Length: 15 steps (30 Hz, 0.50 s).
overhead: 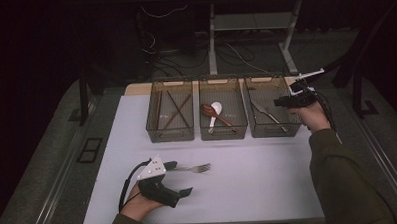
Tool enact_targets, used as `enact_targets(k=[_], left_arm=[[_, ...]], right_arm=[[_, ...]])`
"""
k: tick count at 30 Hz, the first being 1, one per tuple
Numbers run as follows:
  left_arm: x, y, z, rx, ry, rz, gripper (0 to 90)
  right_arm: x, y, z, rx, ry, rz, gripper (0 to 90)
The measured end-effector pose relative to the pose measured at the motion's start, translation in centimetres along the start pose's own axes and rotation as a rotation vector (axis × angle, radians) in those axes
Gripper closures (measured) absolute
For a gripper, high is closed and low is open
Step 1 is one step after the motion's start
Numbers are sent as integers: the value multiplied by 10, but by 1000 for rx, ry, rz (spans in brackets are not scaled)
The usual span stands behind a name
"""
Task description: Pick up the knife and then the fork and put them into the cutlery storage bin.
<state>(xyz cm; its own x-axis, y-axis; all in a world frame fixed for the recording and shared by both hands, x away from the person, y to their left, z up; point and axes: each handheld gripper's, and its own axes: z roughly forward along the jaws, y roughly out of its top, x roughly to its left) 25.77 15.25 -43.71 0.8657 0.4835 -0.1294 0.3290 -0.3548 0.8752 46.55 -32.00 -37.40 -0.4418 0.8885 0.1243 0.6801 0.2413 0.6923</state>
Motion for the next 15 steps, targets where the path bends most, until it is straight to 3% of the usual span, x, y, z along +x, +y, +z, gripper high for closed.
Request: enact_targets(k=[6, 9, 15], left_arm=[[0, 0, 0, 1, 1, -1, 0], [0, 0, 0, 1, 1, 1, 0], [0, 0, 0, 2, 3, -1, 0]], right_arm=[[5, -3, -21, -78, 54, 17, 431], [10, -5, -31, -99, 94, 0, 373], [24, -15, -48, -181, 129, -19, 266]])
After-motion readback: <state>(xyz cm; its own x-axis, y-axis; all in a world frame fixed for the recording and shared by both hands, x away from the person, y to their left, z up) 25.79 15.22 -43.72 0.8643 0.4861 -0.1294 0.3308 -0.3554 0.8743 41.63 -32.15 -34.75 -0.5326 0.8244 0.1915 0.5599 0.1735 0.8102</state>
